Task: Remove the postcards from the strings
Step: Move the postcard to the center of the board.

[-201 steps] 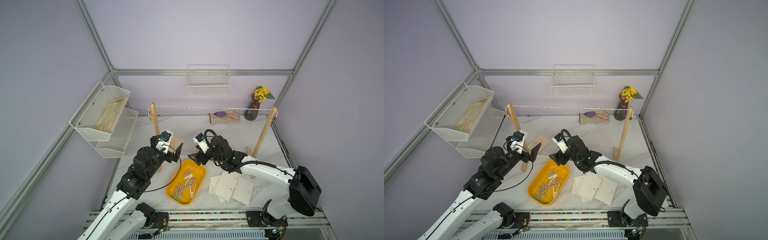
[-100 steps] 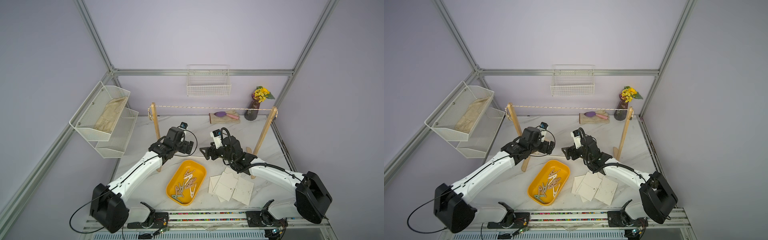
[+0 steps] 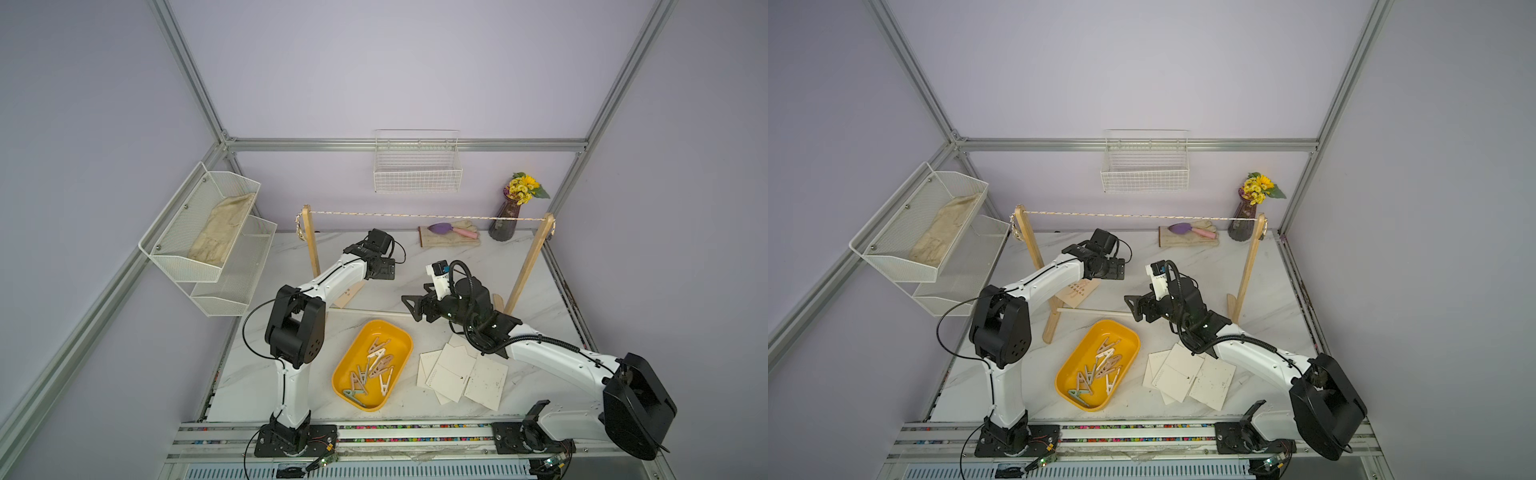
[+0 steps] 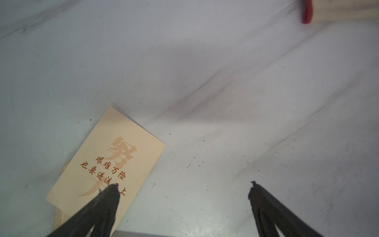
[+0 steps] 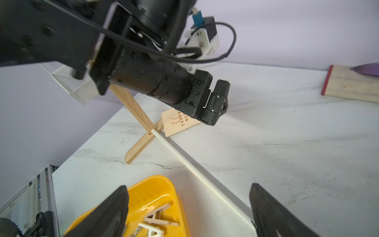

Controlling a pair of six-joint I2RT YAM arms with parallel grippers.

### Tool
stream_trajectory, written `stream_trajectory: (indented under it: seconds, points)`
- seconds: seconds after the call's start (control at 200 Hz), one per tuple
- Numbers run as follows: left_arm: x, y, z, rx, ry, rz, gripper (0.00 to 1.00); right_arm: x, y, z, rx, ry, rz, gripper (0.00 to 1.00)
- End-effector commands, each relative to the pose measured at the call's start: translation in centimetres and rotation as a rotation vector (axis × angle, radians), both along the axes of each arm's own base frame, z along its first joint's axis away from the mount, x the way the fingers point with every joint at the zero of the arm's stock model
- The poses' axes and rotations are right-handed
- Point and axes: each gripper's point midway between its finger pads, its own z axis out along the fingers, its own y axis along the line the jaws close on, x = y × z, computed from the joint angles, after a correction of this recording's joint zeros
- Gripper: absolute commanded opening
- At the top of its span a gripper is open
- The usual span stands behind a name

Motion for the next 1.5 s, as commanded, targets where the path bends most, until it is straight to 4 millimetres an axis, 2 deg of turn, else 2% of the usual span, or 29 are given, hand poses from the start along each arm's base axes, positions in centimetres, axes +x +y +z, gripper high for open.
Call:
stream_trajectory:
  seconds: [0.0,0.08,0.21,0.31,0.515,0.635,0.785,1.025,1.145,1.31,1.405,1.495]
  points:
    - [1.9,2.4,0.6,-0.079,-0.034,0.22,1.0,0.0,-0.6,1.3,0.029,-0.045,-0.018,0.94]
    - [2.2,3.6,-1.1,-0.151,-0.002,0.33,1.0,-0.1,-0.7,1.2,0.027,-0.048,-0.019,0.94]
    - [2.9,4.0,-3.5,-0.234,0.046,0.407,1.0,-0.3,-1.1,1.3,0.024,-0.054,-0.026,0.94]
    - [3.2,3.4,-4.8,-0.255,0.073,0.413,1.0,-0.4,-1.3,1.4,0.024,-0.062,-0.034,0.94]
    - [2.3,2.2,-7.8,-0.28,0.14,0.428,1.0,-0.4,-1.9,2.0,0.031,-0.081,-0.055,0.94]
    - [1.8,0.6,-8.5,-0.29,0.158,0.406,1.0,-0.3,-2.2,2.6,0.038,-0.091,-0.067,0.95]
    - [0.9,-2.6,-9.3,-0.32,0.178,0.364,1.0,-0.5,-2.6,3.2,0.048,-0.106,-0.083,0.95]
    - [-0.2,-9.2,-9.9,-0.414,0.206,0.282,1.0,-0.9,-4.2,3.7,0.061,-0.119,-0.136,0.96]
    - [-0.3,-13.1,-9.7,-0.482,0.207,0.223,1.0,-1.2,-5.0,3.7,0.071,-0.119,-0.167,0.97]
    - [0.2,-17.6,-7.6,-0.576,0.192,0.143,1.0,-1.4,-5.7,3.4,0.082,-0.102,-0.195,0.97]
    - [0.3,-18.6,-5.6,-0.598,0.16,0.104,1.0,-1.2,-6.0,2.8,0.081,-0.083,-0.216,0.97]
    - [0.5,-18.5,-2.3,-0.593,0.091,0.034,1.0,-0.9,-6.3,2.4,0.09,-0.056,-0.244,0.97]
